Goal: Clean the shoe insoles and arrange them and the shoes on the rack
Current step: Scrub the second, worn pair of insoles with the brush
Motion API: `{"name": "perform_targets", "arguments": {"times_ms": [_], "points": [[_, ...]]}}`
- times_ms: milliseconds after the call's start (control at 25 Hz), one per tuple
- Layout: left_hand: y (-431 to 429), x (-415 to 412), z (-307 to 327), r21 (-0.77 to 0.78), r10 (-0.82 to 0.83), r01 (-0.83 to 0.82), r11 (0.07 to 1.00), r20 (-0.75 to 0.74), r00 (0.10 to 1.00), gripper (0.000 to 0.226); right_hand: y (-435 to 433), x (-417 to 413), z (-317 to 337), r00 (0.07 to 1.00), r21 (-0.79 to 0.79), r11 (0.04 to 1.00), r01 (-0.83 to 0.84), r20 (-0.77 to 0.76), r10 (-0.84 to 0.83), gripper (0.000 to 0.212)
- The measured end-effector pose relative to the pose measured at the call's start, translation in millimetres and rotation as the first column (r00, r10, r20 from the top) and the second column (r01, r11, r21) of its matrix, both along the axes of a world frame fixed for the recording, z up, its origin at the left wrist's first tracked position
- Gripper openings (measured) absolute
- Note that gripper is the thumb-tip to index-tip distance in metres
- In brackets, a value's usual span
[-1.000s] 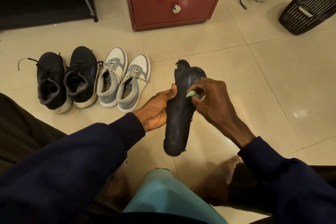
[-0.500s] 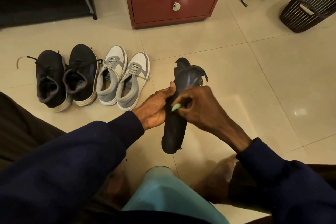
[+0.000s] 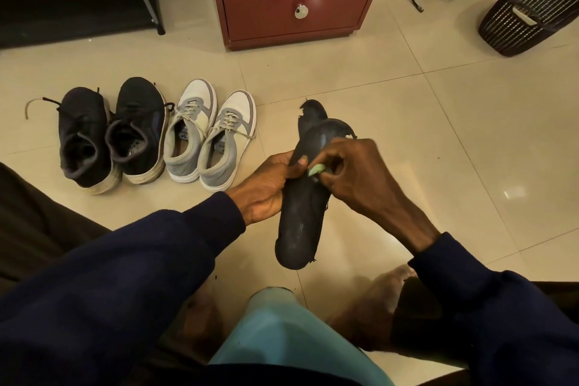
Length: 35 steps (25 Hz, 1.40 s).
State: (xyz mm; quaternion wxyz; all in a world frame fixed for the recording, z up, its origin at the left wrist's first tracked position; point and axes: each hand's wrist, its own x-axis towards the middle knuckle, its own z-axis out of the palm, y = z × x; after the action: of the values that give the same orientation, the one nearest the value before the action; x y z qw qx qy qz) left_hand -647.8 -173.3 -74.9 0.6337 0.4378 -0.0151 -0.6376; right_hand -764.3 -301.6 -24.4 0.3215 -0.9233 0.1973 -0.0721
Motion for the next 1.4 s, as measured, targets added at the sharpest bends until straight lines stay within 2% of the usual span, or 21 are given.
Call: {"name": "perform_targets", "arguments": {"times_ms": [120,240,320,480,640,800,960,1040,1120,1200,1320,1400], "points": [[-0.4,0.5,1.7,-0.041,-0.05,0.051,0.998,0.038,0.998,0.038,-16.8,-3.9,-2.8,0.989,-0.081,0.986,0.145,0.044,-0.142,0.014],[-1.7,2.0,1.1,-0.023,-0.049,0.053,0.998,0.152,0.987,0.049,-7.4,-1.4,-1.0,0.999,0.013,0.999,0.032,0.017,-0.032,0.014],[-1.4,1.7,-0.6,-0.02,-0.082,0.088,0.996,0.201,0.976,0.053,-6.5,0.4,-2.6,1.0,-0.003,1.0,0.019,0.0,-0.019,0.013],[-2.0,-0.9,-0.2,-0.021,-0.136,0.144,0.989,0.219,0.966,0.061,-21.3,-2.4,-4.4,0.982,-0.094,0.983,0.16,0.114,-0.149,0.016],[0.7,-0.7,1.7,-0.052,-0.153,0.165,0.985,0.177,0.972,0.057,-10.5,0.8,-1.1,0.998,-0.001,0.999,0.032,0.056,-0.032,0.017],[-1.7,-2.0,1.7,-0.006,-0.157,0.161,0.987,0.192,0.969,0.058,-25.9,-2.1,-1.1,0.975,-0.09,0.979,0.183,0.142,-0.169,0.018],[0.5,-2.3,3.4,-0.035,-0.166,0.173,0.984,0.15,0.975,0.052,-11.2,1.9,4.4,0.996,0.067,0.996,0.063,0.061,-0.067,0.013],[0.9,-0.8,1.6,-0.043,-0.176,0.184,0.982,0.14,0.974,0.056,-11.9,4.8,2.2,0.996,0.019,0.997,0.074,0.057,-0.074,0.016],[0.2,-1.5,0.3,-0.03,-0.193,0.199,0.979,0.148,0.97,0.066,-24.2,1.9,0.2,0.982,-0.098,0.981,0.17,0.094,-0.161,0.019],[0.1,-3.1,1.5,-0.017,-0.199,0.205,0.979,0.166,0.966,0.066,-30.5,-4.0,1.3,0.969,-0.111,0.966,0.233,0.114,-0.221,0.02],[0.8,-2.2,3.7,0.0,-0.176,0.178,0.984,0.16,0.971,0.058,-13.8,-0.7,9.3,0.991,0.032,0.993,0.115,0.061,-0.116,0.016],[0.8,-2.5,4.0,-0.001,-0.173,0.175,0.985,0.146,0.974,0.056,-2.3,2.9,11.6,1.0,0.061,0.998,0.018,-0.023,-0.017,0.014]]}}
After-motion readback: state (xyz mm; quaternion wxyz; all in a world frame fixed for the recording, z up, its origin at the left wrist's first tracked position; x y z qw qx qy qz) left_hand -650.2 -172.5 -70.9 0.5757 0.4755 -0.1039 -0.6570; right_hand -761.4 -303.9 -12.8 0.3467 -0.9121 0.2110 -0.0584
